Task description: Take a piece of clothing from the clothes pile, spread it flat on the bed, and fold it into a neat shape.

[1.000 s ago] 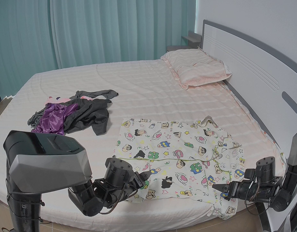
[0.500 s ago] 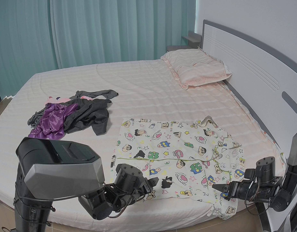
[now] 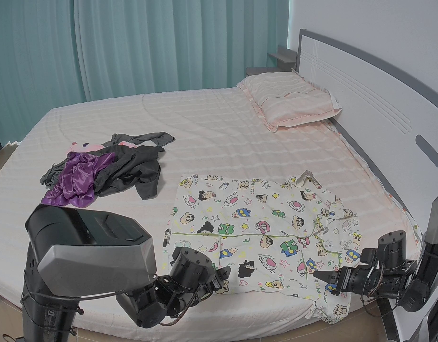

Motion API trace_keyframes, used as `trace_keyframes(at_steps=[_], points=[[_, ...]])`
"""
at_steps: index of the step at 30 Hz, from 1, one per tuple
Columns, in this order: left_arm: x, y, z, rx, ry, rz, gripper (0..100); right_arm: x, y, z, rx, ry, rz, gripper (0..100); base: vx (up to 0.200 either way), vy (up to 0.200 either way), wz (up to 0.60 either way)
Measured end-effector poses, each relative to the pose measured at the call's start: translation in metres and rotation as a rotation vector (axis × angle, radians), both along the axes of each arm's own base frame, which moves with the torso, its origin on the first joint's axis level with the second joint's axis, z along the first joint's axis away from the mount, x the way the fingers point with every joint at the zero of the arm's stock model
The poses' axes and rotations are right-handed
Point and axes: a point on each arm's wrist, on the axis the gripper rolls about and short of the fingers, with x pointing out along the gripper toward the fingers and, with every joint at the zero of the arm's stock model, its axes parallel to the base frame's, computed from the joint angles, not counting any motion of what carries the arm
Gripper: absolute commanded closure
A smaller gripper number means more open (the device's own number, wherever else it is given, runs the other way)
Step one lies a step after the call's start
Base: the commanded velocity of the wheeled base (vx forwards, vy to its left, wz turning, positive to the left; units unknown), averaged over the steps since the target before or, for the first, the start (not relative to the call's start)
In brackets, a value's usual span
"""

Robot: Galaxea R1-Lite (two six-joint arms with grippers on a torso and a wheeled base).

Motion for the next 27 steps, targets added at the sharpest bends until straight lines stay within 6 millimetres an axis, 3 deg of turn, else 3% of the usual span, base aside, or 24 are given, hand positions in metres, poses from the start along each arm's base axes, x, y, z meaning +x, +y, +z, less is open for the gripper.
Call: trace_keyframes(at_steps=[16, 27], points=[[0.004, 0.005, 0.000, -0.015, -0.007, 0.098, 100, 0.000, 0.001, 0.000, 0.000, 0.000, 0.005, 0, 0.000, 0.000, 0.00], [0.019, 0.020, 0.022, -0.018, -0.075, 0.126, 100, -0.001, 0.001, 0.000, 0.000, 0.000, 0.007, 0, 0.000, 0.000, 0.00]])
